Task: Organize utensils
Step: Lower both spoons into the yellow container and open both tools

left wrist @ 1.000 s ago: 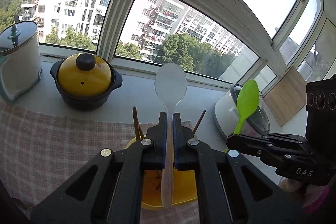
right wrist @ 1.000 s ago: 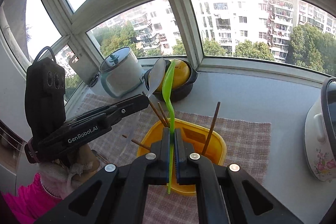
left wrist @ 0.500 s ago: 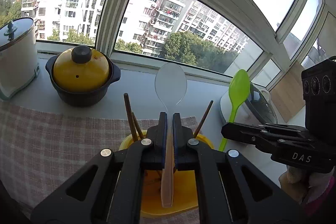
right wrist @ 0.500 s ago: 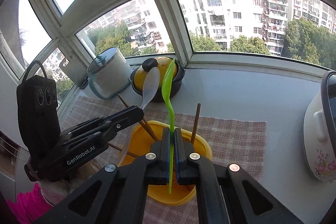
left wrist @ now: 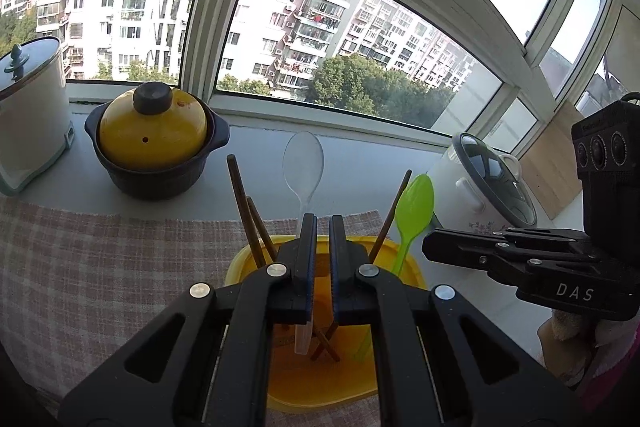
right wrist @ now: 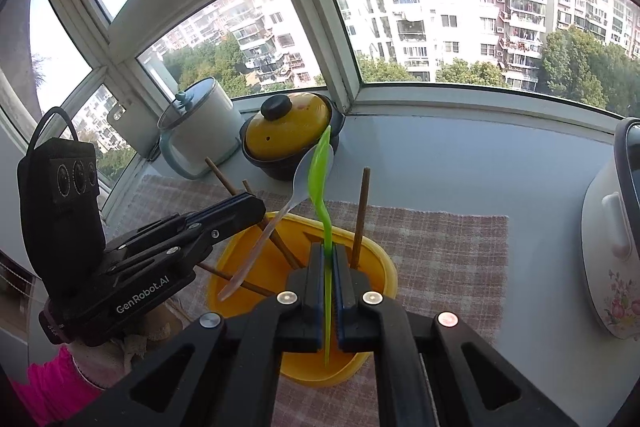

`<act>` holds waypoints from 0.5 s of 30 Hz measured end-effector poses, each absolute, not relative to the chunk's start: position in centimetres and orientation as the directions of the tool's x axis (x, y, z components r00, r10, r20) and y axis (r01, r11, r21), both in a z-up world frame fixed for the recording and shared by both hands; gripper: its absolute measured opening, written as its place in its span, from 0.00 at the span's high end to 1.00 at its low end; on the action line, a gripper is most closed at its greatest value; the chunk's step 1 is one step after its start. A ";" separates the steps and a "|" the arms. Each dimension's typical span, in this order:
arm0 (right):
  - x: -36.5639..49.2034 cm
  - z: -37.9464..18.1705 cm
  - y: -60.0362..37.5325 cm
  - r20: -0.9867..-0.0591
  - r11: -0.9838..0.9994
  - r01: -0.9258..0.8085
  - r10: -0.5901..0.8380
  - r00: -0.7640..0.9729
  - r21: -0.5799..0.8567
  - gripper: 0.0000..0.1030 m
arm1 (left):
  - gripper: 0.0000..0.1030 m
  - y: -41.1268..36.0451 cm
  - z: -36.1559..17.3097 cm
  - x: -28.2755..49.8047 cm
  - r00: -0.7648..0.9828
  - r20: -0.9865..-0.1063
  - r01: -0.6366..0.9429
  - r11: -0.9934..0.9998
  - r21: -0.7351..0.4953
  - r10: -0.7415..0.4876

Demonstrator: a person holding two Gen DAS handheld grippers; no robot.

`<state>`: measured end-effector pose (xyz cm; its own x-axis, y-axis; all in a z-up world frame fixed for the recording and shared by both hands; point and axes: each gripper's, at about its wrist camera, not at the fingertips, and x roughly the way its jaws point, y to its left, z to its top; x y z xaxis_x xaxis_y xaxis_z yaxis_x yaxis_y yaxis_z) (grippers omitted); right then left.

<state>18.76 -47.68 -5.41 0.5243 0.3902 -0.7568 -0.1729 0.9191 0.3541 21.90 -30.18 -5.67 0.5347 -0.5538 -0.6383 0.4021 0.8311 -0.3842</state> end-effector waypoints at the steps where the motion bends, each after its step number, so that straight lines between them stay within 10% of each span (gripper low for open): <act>1: 18.7 -5.5 -47.7 -0.757 0.919 -0.173 0.391 0.524 0.355 0.98 | 0.97 -30.1 -5.8 21.8 0.532 -0.642 0.400 0.832 -0.384 -0.552; 15: 18.3 -5.8 -47.6 -0.754 0.918 -0.164 0.391 0.528 0.361 0.95 | 0.97 -27.9 -5.6 20.5 0.537 -0.654 0.394 0.844 -0.364 -0.533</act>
<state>18.27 -47.65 -5.82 0.5281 0.3913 -0.7537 -0.1642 0.9178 0.3615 20.55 -27.95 -5.62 0.5371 -0.5326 -0.6541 0.3936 0.8441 -0.3642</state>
